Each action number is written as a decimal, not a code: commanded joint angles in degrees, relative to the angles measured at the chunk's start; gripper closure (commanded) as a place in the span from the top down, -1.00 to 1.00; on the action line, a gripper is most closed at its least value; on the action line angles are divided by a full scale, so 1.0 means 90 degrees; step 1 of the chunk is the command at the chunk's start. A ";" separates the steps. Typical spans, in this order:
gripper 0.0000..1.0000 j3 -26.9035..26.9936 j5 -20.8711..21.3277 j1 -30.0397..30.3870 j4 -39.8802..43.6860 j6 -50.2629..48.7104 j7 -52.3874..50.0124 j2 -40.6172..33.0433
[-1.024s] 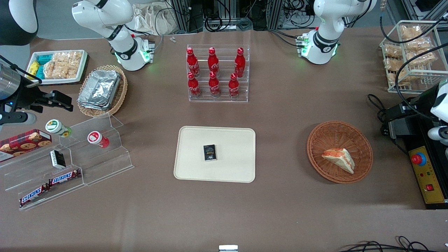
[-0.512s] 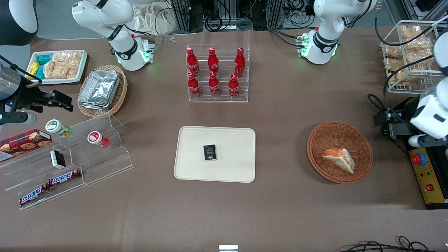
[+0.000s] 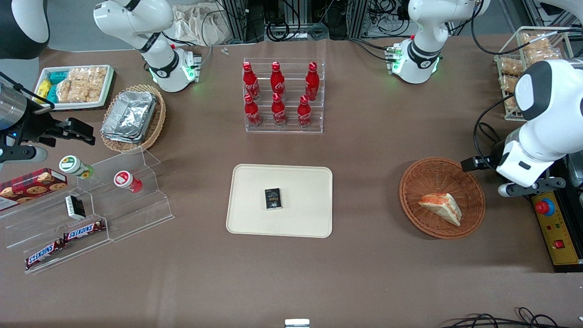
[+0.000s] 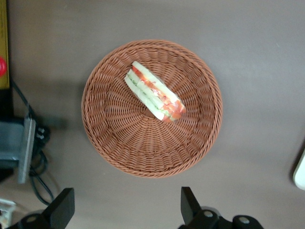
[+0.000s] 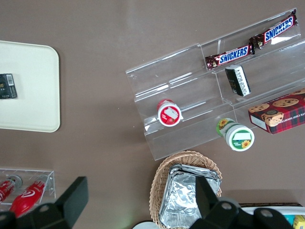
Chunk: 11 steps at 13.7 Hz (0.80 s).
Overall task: Place sandwich from basket to tray
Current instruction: 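Move the left gripper over the wicker basket toward the wrapped sandwich, then lower the left gripper onto the sandwich and close on its wrapper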
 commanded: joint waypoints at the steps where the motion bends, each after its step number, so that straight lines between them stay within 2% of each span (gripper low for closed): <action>1: 1.00 0.0000 0.0050 0.0020 -0.0123 0.0443 -0.1272 0.0237; 5: 1.00 0.0010 0.0078 0.0030 -0.0269 0.1281 -0.3246 0.1017; 7: 1.00 0.0049 0.0059 0.0117 -0.0464 0.2014 -0.3726 0.1291; 11: 1.00 0.0069 0.0039 0.0186 -0.0368 0.2495 -0.4106 0.1702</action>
